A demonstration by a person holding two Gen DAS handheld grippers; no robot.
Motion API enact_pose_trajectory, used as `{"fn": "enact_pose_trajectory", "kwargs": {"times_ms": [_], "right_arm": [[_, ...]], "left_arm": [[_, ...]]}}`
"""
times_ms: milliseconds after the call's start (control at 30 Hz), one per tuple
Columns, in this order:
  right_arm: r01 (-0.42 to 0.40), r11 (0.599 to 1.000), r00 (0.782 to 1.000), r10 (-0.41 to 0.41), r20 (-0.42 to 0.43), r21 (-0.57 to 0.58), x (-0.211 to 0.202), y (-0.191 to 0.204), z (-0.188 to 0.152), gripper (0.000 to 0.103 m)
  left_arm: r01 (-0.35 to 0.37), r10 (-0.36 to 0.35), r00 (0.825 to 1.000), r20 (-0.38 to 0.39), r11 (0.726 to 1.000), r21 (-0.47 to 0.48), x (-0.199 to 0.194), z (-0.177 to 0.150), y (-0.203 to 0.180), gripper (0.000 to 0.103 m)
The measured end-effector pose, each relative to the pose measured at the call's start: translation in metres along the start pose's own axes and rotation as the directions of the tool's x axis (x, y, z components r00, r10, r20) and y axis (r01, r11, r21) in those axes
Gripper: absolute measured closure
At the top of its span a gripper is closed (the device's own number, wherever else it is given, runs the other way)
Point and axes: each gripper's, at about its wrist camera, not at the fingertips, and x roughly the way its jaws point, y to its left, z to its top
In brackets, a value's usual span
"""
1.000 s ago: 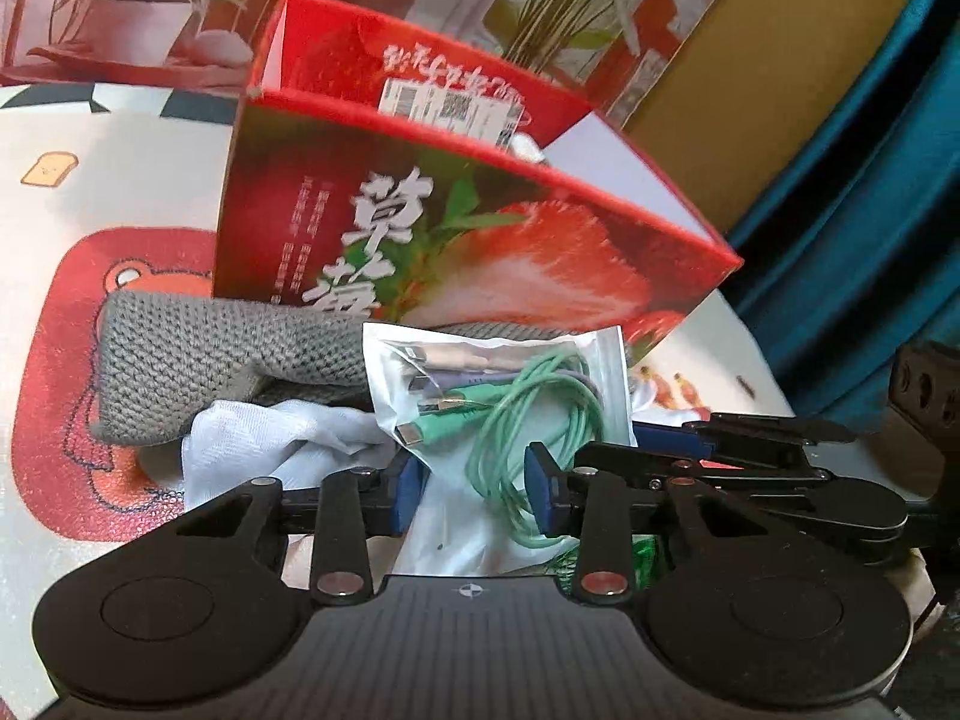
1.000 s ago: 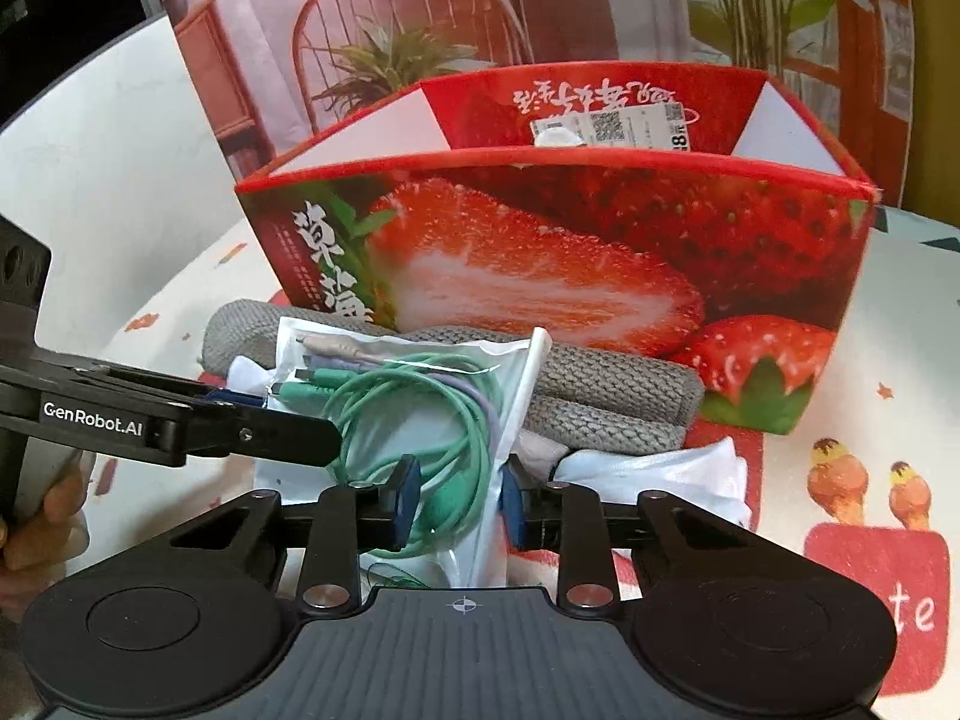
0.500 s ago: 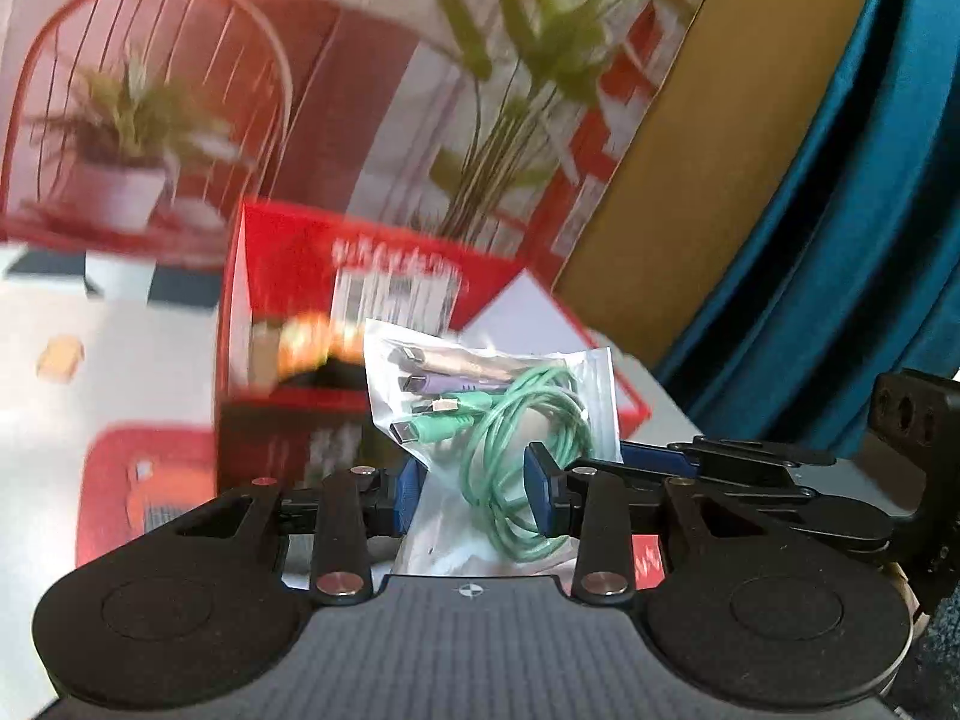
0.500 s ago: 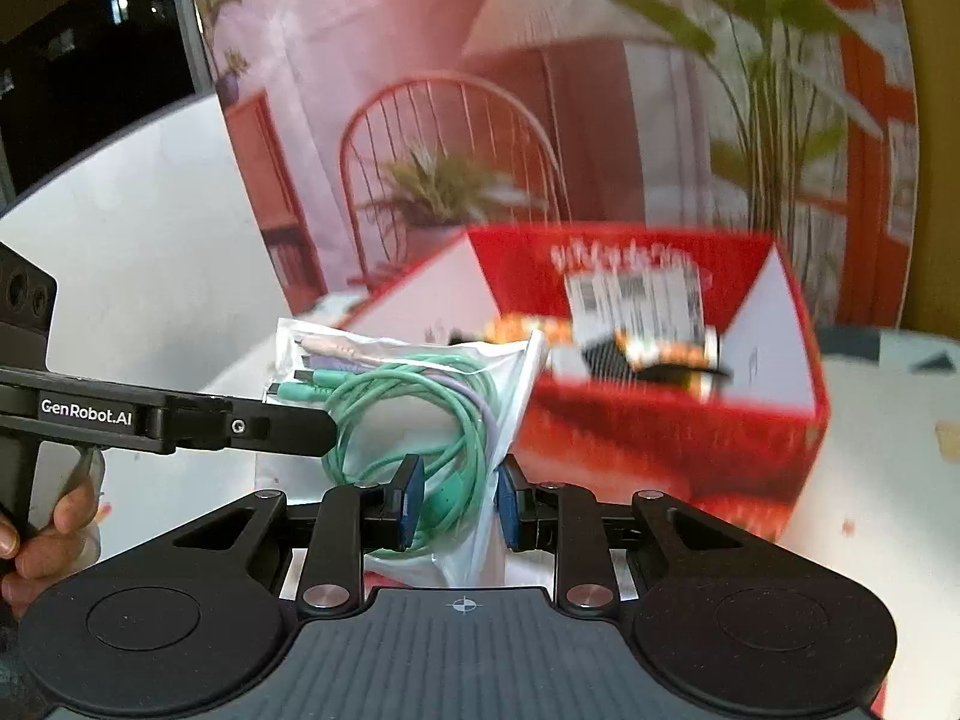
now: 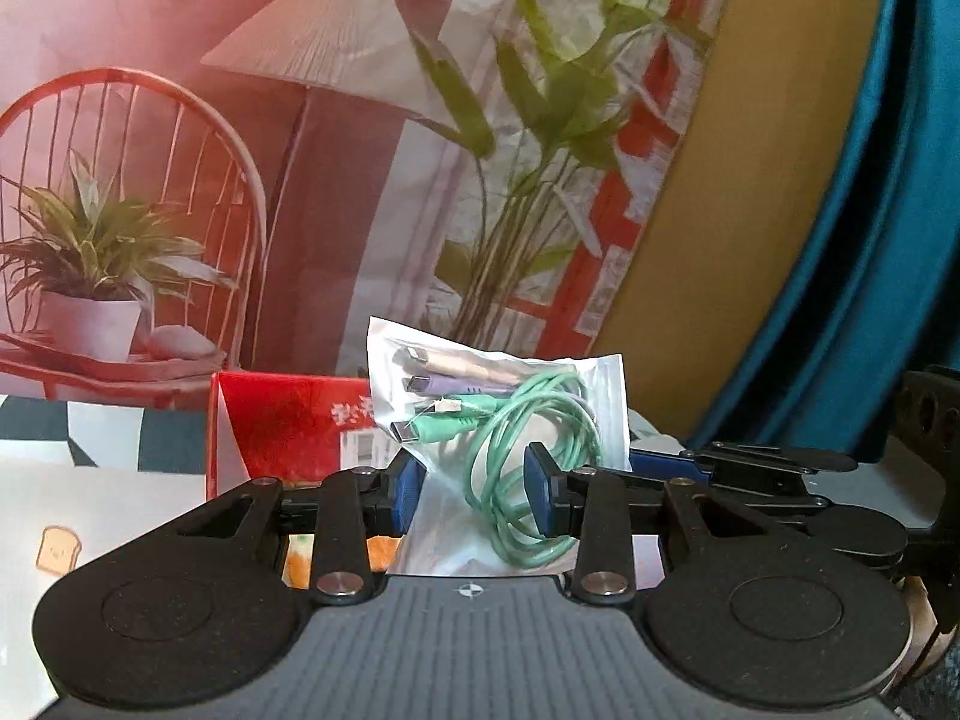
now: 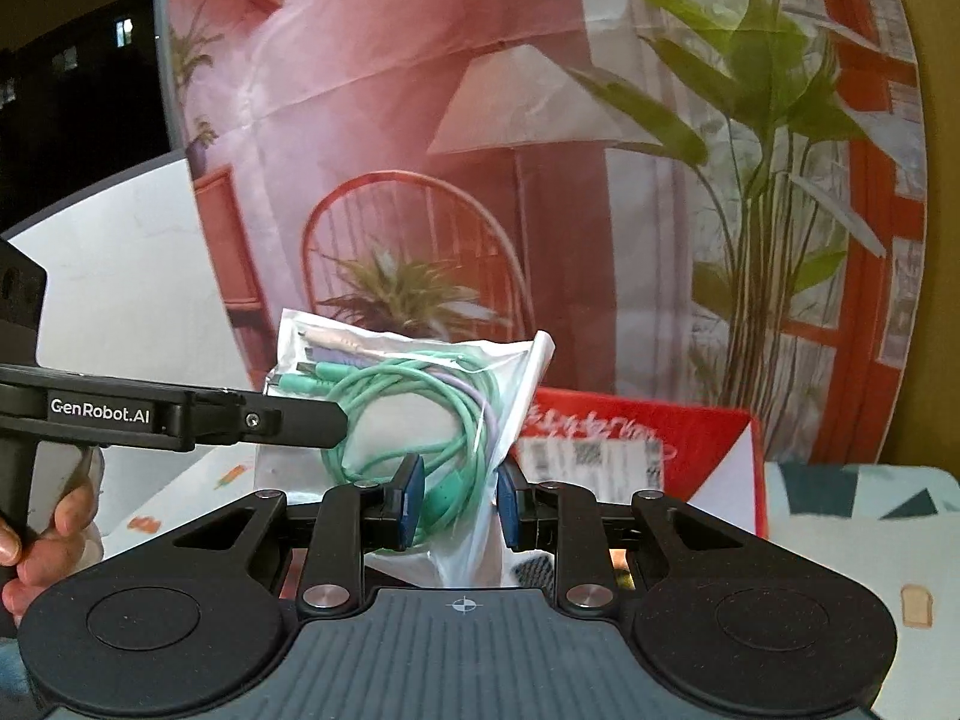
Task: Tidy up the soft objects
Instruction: 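Lift the cable bag with both grippers toward the red box, then lower the cable bag into the red box and open both grippers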
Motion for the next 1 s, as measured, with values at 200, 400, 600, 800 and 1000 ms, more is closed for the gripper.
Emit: {"fn": "enact_pose_trajectory", "kwargs": {"times_ms": [200,400,600,800,1000], "right_arm": [[0.029,0.999,0.997,-0.027,-0.07,0.028,0.049,-0.025,0.008,0.079],[0.052,0.995,0.982,-0.036,-0.183,0.085,0.087,-0.049,-0.006,0.079],[0.092,0.986,0.967,-0.054,-0.25,0.14,0.103,-0.062,-0.019,0.079],[0.159,0.977,0.964,-0.122,-0.235,0.145,0.101,-0.061,-0.019,0.076],[0.16,0.982,0.971,-0.139,-0.193,0.099,0.082,-0.048,-0.019,0.073]], "left_arm": [[-0.03,0.024,0.996,-0.082,0.997,-0.075,0.044,0.006,0.019,0.064],[-0.059,0.045,0.983,-0.176,0.996,-0.073,0.083,-0.005,0.03,0.064],[-0.077,0.057,0.97,-0.238,0.994,-0.073,0.103,-0.015,0.038,0.064],[-0.106,0.088,0.97,-0.225,0.992,-0.068,0.1,-0.01,0.041,0.056],[-0.118,0.109,0.976,-0.19,0.992,-0.038,0.079,-0.009,0.036,0.052]]}}
